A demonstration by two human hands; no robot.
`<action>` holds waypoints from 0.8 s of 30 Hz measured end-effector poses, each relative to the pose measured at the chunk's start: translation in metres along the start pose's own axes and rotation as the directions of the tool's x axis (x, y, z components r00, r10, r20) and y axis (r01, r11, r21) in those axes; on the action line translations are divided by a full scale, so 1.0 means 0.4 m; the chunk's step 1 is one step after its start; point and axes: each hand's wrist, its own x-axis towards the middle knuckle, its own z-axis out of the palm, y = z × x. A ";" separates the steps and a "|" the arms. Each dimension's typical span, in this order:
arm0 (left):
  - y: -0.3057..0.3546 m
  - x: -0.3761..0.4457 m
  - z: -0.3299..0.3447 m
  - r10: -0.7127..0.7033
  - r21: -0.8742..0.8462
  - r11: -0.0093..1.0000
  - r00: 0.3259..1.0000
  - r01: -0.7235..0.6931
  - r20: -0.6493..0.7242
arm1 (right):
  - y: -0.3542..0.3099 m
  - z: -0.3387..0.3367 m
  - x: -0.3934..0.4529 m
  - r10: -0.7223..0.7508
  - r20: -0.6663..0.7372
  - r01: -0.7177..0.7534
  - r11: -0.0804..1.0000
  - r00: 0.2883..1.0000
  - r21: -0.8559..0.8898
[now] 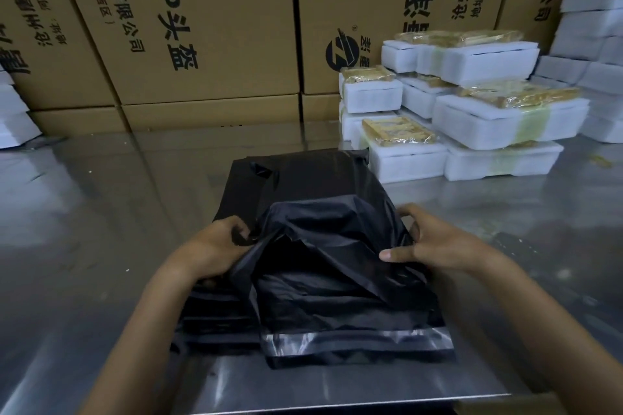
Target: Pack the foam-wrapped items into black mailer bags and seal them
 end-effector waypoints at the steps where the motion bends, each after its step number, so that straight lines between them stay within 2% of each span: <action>1: -0.005 -0.005 -0.007 -0.040 0.072 0.997 0.999 0.041 -0.012 | -0.003 -0.014 -0.006 0.001 0.013 -0.001 0.999 1.000 -0.037; 3: 0.006 -0.024 -0.031 -0.081 0.126 0.988 0.996 0.086 -0.045 | -0.014 -0.043 -0.011 -0.041 -0.005 0.041 0.998 0.999 -0.046; 4: 0.025 -0.034 -0.046 -0.044 0.108 0.993 0.995 0.053 -0.086 | -0.028 -0.054 -0.013 -0.082 -0.047 0.081 0.997 0.996 -0.014; 5: 0.049 -0.037 -0.060 0.040 0.079 0.996 0.987 -0.028 -0.157 | -0.052 -0.061 -0.014 -0.129 -0.107 0.132 0.991 0.986 0.025; 7: 0.118 -0.003 -0.069 0.233 0.008 0.970 0.918 -0.244 -0.320 | -0.110 -0.060 0.010 -0.223 -0.240 0.253 0.962 0.945 0.101; 8: 0.165 0.025 -0.064 0.285 -0.045 0.946 0.891 -0.321 -0.354 | -0.143 -0.052 0.035 -0.262 -0.301 0.310 0.943 0.917 0.123; 9: 0.212 0.056 -0.050 0.309 -0.101 0.926 0.886 -0.363 -0.345 | -0.176 -0.038 0.064 -0.289 -0.349 0.353 0.926 0.891 0.135; 11: 0.268 0.119 -0.007 0.310 -0.129 0.928 0.918 -0.349 -0.247 | -0.224 -0.001 0.124 -0.311 -0.368 0.381 0.915 0.876 0.134; 13: 0.266 0.171 0.033 0.237 -0.126 0.960 0.965 -0.251 -0.116 | -0.222 0.043 0.179 -0.254 -0.286 0.306 0.939 0.924 0.156; 14: 0.260 0.191 0.041 0.165 -0.204 0.963 0.984 -0.177 -0.073 | -0.209 0.065 0.201 -0.185 -0.240 0.240 0.945 0.953 0.223; 16: 0.226 0.203 0.042 0.086 -0.451 0.889 0.996 -0.083 -0.015 | -0.160 0.095 0.215 -0.090 -0.169 0.157 0.884 0.982 0.441; 18: 0.193 0.198 0.045 0.056 -0.586 0.809 0.998 -0.041 0.007 | -0.125 0.105 0.218 -0.061 -0.150 0.137 0.807 0.987 0.575; 21: 0.160 0.173 0.073 0.090 -0.763 0.646 0.995 -0.034 0.032 | -0.117 0.108 0.212 -0.064 -0.112 0.122 0.747 0.992 0.654; 24: 0.126 0.153 0.092 0.180 -0.794 0.603 0.983 -0.077 0.042 | -0.103 0.112 0.196 -0.089 -0.139 0.156 0.784 0.986 0.601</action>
